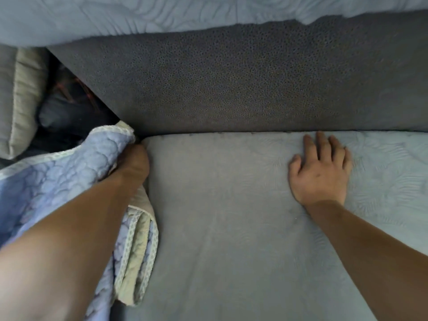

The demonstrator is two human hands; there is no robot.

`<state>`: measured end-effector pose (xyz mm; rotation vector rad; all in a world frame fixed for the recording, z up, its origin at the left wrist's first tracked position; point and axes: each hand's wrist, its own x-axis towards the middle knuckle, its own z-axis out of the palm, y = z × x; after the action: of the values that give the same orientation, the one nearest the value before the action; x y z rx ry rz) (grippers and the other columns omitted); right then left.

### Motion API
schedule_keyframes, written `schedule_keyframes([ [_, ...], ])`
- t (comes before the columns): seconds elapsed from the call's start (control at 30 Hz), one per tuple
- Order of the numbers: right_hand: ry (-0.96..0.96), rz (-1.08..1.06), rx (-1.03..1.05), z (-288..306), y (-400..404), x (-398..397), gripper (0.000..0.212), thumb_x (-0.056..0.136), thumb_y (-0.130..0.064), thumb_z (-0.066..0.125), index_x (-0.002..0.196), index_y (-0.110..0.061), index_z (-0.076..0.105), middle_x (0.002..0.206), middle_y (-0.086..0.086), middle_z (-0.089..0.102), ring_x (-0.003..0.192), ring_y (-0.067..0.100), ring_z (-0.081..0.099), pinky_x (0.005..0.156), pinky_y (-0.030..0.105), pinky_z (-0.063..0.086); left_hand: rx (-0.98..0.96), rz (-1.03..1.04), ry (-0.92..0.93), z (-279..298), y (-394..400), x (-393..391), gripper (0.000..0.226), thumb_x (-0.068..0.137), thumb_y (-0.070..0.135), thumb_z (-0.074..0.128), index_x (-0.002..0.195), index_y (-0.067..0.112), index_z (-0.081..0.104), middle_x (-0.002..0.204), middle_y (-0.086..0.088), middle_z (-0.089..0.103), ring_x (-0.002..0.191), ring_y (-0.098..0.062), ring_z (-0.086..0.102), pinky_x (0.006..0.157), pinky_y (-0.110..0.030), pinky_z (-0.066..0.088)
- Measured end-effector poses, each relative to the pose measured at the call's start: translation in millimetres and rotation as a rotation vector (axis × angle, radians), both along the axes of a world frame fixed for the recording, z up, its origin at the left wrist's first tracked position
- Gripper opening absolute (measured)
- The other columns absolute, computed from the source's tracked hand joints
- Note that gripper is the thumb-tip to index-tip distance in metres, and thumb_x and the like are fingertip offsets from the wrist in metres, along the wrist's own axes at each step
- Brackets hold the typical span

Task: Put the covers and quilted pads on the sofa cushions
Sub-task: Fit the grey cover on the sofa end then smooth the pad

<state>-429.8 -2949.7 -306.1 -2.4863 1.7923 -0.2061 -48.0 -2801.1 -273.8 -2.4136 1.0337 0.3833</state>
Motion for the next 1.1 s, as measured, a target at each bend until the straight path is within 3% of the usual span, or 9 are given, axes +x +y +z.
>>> schedule_keyframes([
  [0.1, 0.0, 0.011, 0.001, -0.6, -1.3, -1.9, 0.06, 0.096, -0.044, 0.035, 0.148, -0.016, 0.042, 0.155, 0.013, 0.039, 0.143, 0.037, 0.028, 0.121, 0.054, 0.014, -0.206, 0.134, -0.107, -9.0, -2.2, 20.8, 0.032, 0.1, 0.001, 0.038, 0.117, -0.014, 0.06, 0.12, -0.034, 0.062, 0.111, -0.046, 0.061, 0.098, -0.044, 0.048],
  [0.2, 0.005, 0.015, -0.036, -7.4, -1.8, -2.4, 0.059, 0.096, -0.043, 0.038, 0.148, -0.016, 0.043, 0.155, 0.013, 0.04, 0.142, 0.037, 0.03, 0.121, 0.053, 0.014, -0.361, 0.251, -0.139, -8.7, -21.0, 27.7, 0.019, 0.089, -0.006, 0.05, 0.101, -0.013, 0.062, 0.097, -0.032, 0.067, 0.091, -0.046, 0.068, 0.079, -0.05, 0.057],
  [0.37, 0.036, 0.013, -0.018, -11.8, -3.3, 0.6, 0.06, 0.096, -0.043, 0.035, 0.149, -0.017, 0.042, 0.156, 0.012, 0.038, 0.144, 0.035, 0.028, 0.121, 0.053, 0.014, -0.565, 0.312, 0.021, 6.3, -29.4, -56.2, 0.049, 0.094, 0.011, 0.05, 0.137, -0.009, 0.04, 0.136, -0.037, 0.048, 0.124, -0.052, 0.05, 0.099, -0.056, 0.044],
  [0.47, 0.108, 0.017, 0.133, -1.6, -5.8, 3.4, 0.064, 0.096, -0.047, 0.027, 0.154, -0.02, 0.035, 0.162, 0.009, 0.029, 0.148, 0.032, 0.021, 0.122, 0.053, 0.012, -0.561, 0.067, 0.17, 32.3, -2.9, -164.1, 0.071, 0.1, 0.046, 0.04, 0.159, 0.019, 0.013, 0.166, -0.016, 0.005, 0.152, -0.039, 0.006, 0.12, -0.056, 0.009],
  [0.57, 0.085, 0.046, 0.208, 25.6, 2.2, 1.8, 0.068, 0.096, -0.051, 0.021, 0.157, -0.022, 0.026, 0.166, 0.01, 0.016, 0.151, 0.034, 0.012, 0.123, 0.055, 0.006, -0.433, -0.024, 0.275, 10.0, 34.9, -203.7, 0.07, 0.096, 0.068, 0.017, 0.157, 0.043, -0.004, 0.168, -0.001, -0.011, 0.153, -0.036, -0.002, 0.122, -0.057, 0.004],
  [0.7, 0.108, 0.328, 0.12, 44.0, 65.4, -66.5, 0.06, 0.1, -0.052, 0.03, 0.154, -0.027, 0.032, 0.165, 0.008, 0.018, 0.153, 0.034, 0.009, 0.123, 0.055, 0.001, -0.401, 0.034, 0.187, -29.1, 15.5, -165.5, 0.072, 0.092, 0.07, 0.008, 0.157, 0.042, -0.006, 0.168, -0.006, -0.005, 0.154, -0.033, 0.001, 0.124, -0.054, 0.004],
  [0.87, 0.354, -0.082, 0.469, 41.0, 39.3, -84.0, 0.061, 0.102, -0.05, 0.012, 0.159, -0.034, -0.001, 0.168, 0.004, -0.008, 0.154, 0.03, -0.007, 0.123, 0.053, -0.003, -0.364, 0.049, 0.364, 5.7, 17.4, -209.1, 0.065, 0.105, 0.037, 0.029, 0.161, 0.017, 0.002, 0.168, -0.014, -0.001, 0.154, -0.032, 0.0, 0.125, -0.044, 0.002],
  [1.0, 0.313, -0.025, 0.505, 100.8, 77.1, -16.4, 0.042, 0.1, -0.023, 0.038, 0.137, -0.011, 0.053, 0.144, 0.019, 0.049, 0.134, 0.038, 0.045, 0.112, 0.045, 0.034, -0.537, 0.16, 0.844, 88.7, 123.0, -287.0, 0.067, 0.096, 0.022, 0.051, 0.158, 0.025, 0.024, 0.155, -0.006, 0.042, 0.141, -0.025, 0.041, 0.116, -0.032, 0.03],
  [1.1, -0.064, 0.113, 0.793, 130.6, 183.4, 28.0, 0.032, 0.099, -0.017, 0.052, 0.128, -0.009, 0.063, 0.133, 0.017, 0.062, 0.122, 0.033, 0.058, 0.098, 0.035, 0.045, -0.848, 0.259, 0.497, 136.5, 255.0, -284.7, 0.063, 0.089, 0.036, 0.058, 0.147, 0.022, 0.041, 0.145, -0.01, 0.047, 0.135, -0.029, 0.043, 0.115, -0.04, 0.032],
])
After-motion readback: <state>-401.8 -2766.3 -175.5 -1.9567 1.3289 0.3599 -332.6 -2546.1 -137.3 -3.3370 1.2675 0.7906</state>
